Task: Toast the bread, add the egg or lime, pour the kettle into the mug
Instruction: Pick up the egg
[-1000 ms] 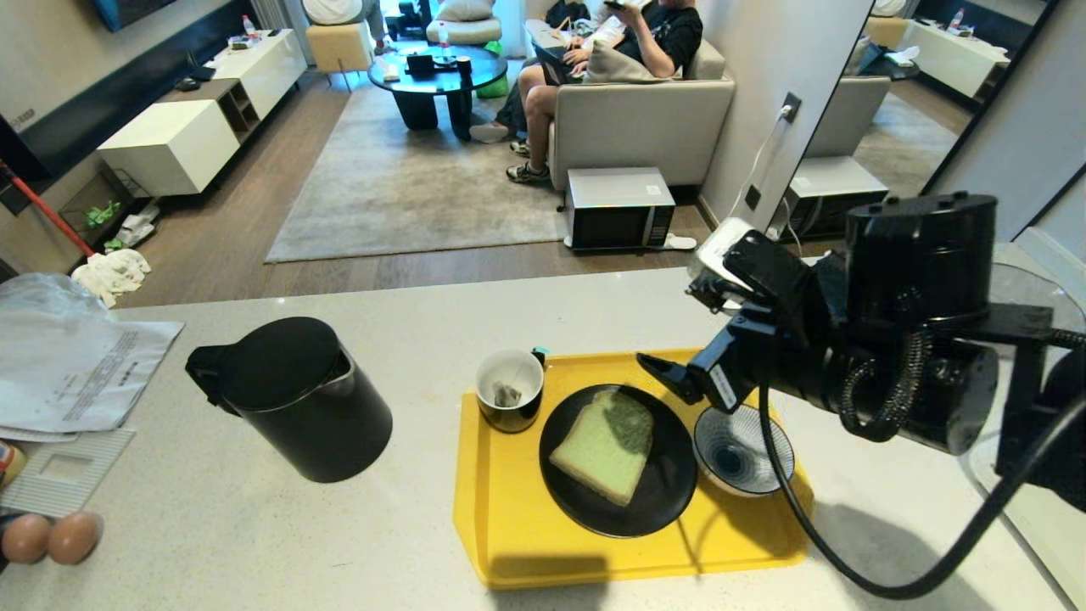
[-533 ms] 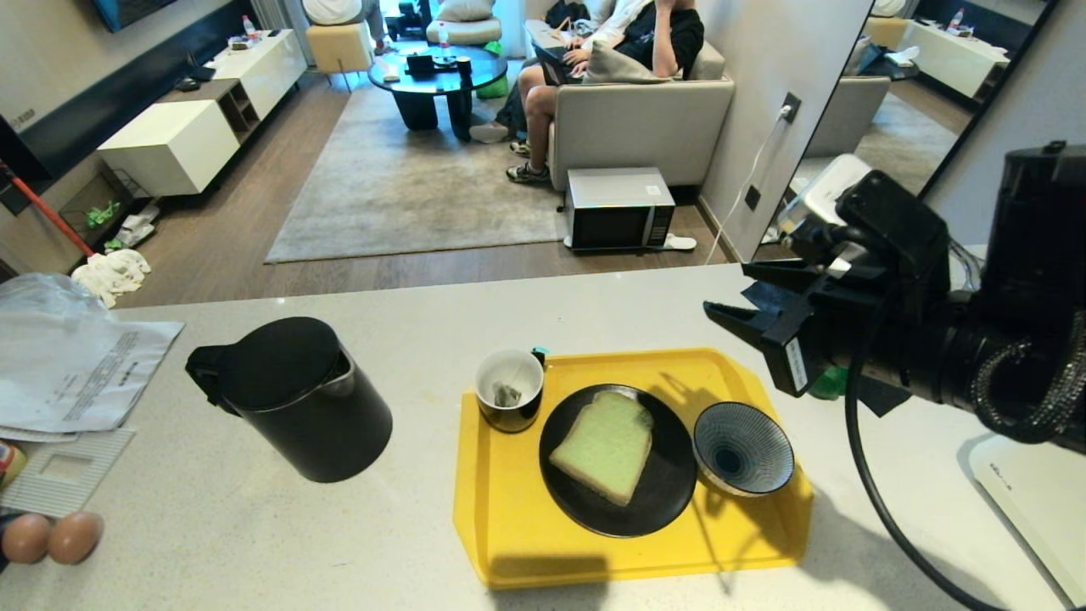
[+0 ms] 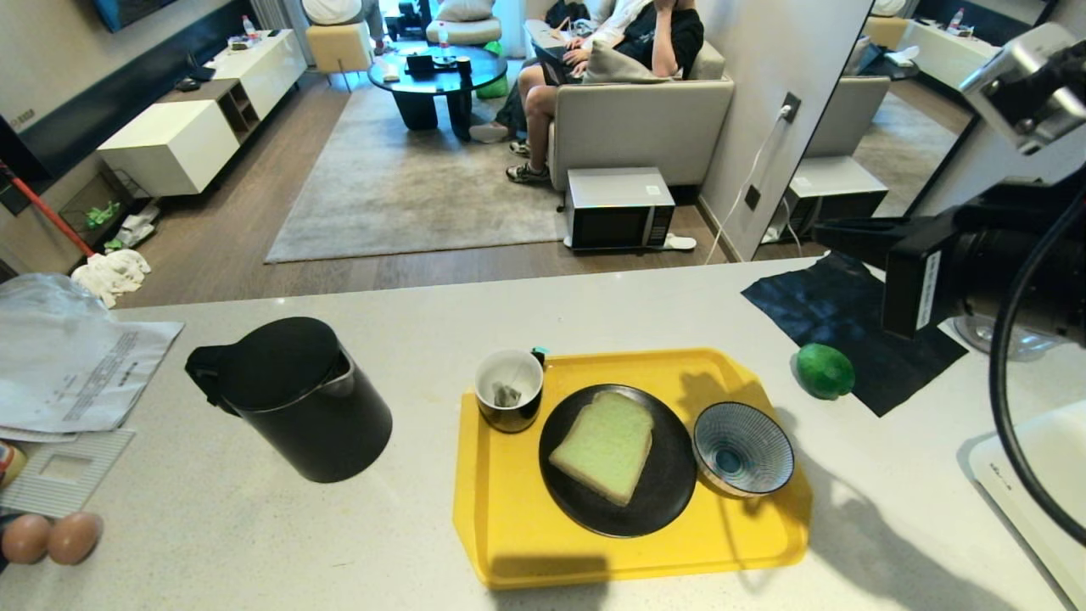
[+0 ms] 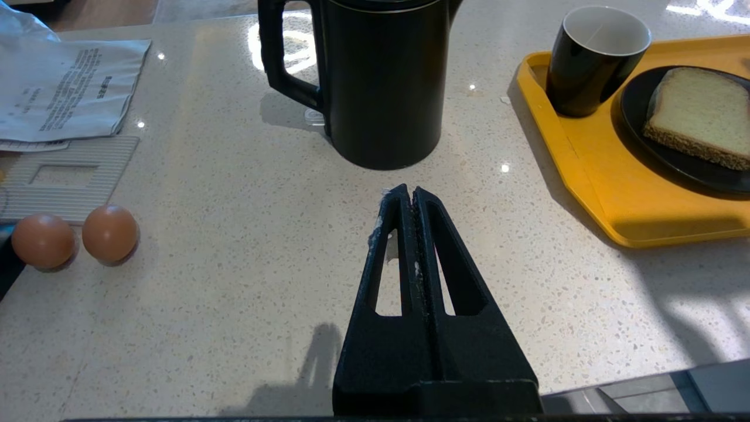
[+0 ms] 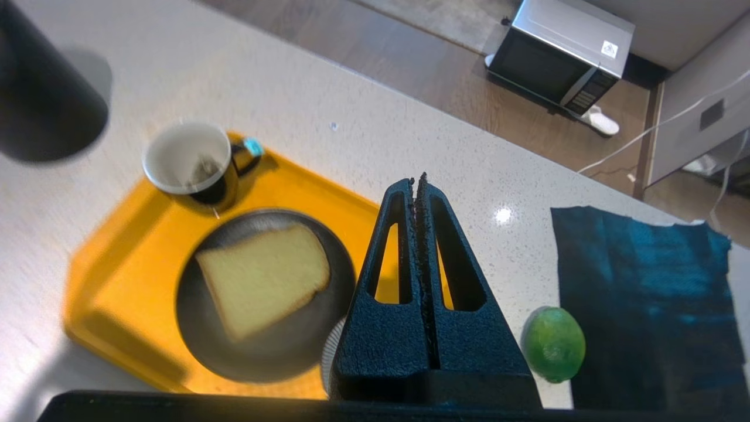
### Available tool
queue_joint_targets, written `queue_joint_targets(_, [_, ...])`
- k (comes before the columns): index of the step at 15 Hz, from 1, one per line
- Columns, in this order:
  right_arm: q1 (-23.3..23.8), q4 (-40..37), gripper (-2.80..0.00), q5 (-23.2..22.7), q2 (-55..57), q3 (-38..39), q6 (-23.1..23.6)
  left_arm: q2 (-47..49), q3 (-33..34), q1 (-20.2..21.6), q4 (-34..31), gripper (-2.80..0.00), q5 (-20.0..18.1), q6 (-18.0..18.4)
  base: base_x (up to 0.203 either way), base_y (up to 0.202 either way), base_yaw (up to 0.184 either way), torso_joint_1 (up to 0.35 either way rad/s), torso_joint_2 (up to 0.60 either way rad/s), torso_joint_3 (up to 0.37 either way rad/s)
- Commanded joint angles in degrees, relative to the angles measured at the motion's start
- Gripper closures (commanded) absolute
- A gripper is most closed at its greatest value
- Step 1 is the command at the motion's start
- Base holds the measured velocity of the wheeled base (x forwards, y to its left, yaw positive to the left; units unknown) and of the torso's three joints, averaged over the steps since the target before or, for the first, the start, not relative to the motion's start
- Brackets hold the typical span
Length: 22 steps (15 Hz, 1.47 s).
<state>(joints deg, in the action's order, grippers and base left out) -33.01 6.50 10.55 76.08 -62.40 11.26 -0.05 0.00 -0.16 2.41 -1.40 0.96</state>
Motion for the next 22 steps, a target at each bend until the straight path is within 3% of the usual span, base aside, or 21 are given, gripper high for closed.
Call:
queue_joint_targets(1, [0.22,-2.4,0.0,1.38,-1.23,-3.23,-3.79,-0.04,0.97,0.05,0.05,0.0,0.0,0.0,0.0,0.0,0.0,0.0,0.0,0.0])
queue_joint_targets(4, [2.0,-9.77,0.0,4.88,-1.83,-7.85,-8.98,-0.04,0.97,0.0,0.05,0.0,0.0,0.0,0.0,0.0,0.0,0.0,0.0,0.0])
queue_joint_targets(9, [7.4,-10.55,0.0,4.92,-2.54,-12.23,-9.41,-0.04,0.97,-0.02,0.05,0.0,0.0,0.0,0.0,0.0,0.0,0.0,0.0,0.0])
queue_joint_targets(17, [14.2,-10.59,0.0,5.1,-11.47,-9.65,-10.0,-0.04,0.97,-0.02,0.05,0.0,0.0,0.0,0.0,0.0,0.0,0.0,0.0,0.0])
queue_joint_targets(22, [17.78,-12.69,0.0,5.03,-27.99,-0.25,-10.41,-0.04,0.97,-0.02,0.05,0.0,0.0,0.0,0.0,0.0,0.0,0.0,0.0,0.0])
